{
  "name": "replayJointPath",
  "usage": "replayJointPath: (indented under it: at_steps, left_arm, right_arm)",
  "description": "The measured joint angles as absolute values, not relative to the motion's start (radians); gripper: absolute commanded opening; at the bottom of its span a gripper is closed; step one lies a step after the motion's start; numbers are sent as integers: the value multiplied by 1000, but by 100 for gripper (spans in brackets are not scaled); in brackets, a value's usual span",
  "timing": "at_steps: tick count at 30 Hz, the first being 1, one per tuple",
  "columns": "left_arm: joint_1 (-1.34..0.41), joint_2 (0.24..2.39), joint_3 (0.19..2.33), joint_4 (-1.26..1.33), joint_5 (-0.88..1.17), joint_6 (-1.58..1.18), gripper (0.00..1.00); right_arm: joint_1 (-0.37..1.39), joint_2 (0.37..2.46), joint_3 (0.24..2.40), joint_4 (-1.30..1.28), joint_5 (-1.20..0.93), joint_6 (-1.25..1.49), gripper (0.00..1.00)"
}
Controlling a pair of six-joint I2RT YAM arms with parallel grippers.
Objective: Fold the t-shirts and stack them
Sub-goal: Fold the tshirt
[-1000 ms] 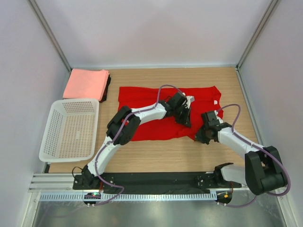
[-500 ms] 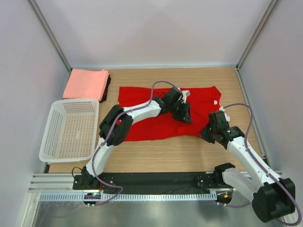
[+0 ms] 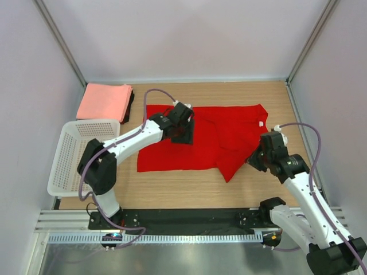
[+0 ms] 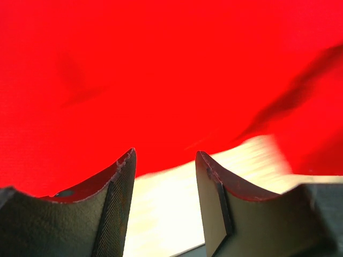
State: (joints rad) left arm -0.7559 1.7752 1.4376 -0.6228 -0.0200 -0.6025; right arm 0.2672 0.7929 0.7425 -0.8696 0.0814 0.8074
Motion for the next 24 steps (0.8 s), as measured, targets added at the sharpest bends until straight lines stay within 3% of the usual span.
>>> replayJointPath:
  at_steps: [8, 24]
  left_arm:
    - [-702, 1518, 1105, -752, -150, -667, 51]
    - [-414, 1187, 703, -672, -97, -834, 50]
  right_arm:
    - [267, 783, 789, -871, 49, 799, 1]
    - [267, 675, 789, -903, 150, 863, 1]
